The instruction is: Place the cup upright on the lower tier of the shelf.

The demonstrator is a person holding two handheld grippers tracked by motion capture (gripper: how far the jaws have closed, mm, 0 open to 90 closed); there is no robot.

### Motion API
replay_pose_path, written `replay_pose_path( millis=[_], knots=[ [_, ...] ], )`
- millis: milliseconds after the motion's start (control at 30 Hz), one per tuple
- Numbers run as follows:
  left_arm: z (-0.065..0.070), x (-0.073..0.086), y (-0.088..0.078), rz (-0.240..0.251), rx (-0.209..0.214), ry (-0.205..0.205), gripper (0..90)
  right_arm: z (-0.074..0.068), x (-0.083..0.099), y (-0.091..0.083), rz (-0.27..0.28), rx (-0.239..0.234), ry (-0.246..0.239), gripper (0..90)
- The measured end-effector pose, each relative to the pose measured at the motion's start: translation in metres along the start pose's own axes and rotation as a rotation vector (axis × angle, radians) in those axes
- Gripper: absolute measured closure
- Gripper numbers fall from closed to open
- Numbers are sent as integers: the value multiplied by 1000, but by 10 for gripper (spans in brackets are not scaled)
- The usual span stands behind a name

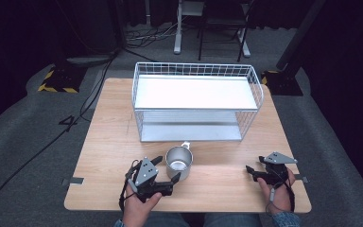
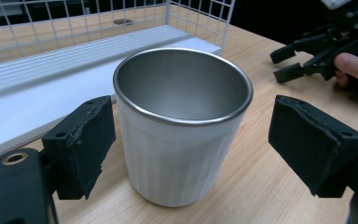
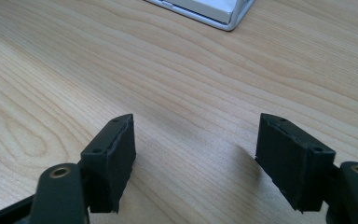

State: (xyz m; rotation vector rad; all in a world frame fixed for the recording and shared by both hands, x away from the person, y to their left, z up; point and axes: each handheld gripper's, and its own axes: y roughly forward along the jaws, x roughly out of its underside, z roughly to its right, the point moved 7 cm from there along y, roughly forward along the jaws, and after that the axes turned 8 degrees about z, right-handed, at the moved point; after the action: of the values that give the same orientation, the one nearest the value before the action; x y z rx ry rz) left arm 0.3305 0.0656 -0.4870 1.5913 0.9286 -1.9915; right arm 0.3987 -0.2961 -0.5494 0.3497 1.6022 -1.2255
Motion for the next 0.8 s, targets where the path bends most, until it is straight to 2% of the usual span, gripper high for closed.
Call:
replay_pose_path(
  millis=[33,133,167,200,300,567,800],
  knots=[
    [1,4,6,-11,-8,-15,151,0,0,0,0,0,-2,284],
    [1,7,10,-22,-10,-4,151,0,0,0,0,0,-1,284],
    [-1,9,15,-33,-30,-3,151,0,0,0,1,0,2,284],
    [-1,10,17,-36,-29,0,149,0,0,0,0,2,2,284],
    [-2,13,24,-38,-24,3,123,0,0,0,0,4,2,284],
    [-3,19,42,-69,-62,20,65,0,0,0,0,6,2,283],
    [-5,27,51,-97,-60,-13,45,0,0,0,0,9,0,284]
  ],
)
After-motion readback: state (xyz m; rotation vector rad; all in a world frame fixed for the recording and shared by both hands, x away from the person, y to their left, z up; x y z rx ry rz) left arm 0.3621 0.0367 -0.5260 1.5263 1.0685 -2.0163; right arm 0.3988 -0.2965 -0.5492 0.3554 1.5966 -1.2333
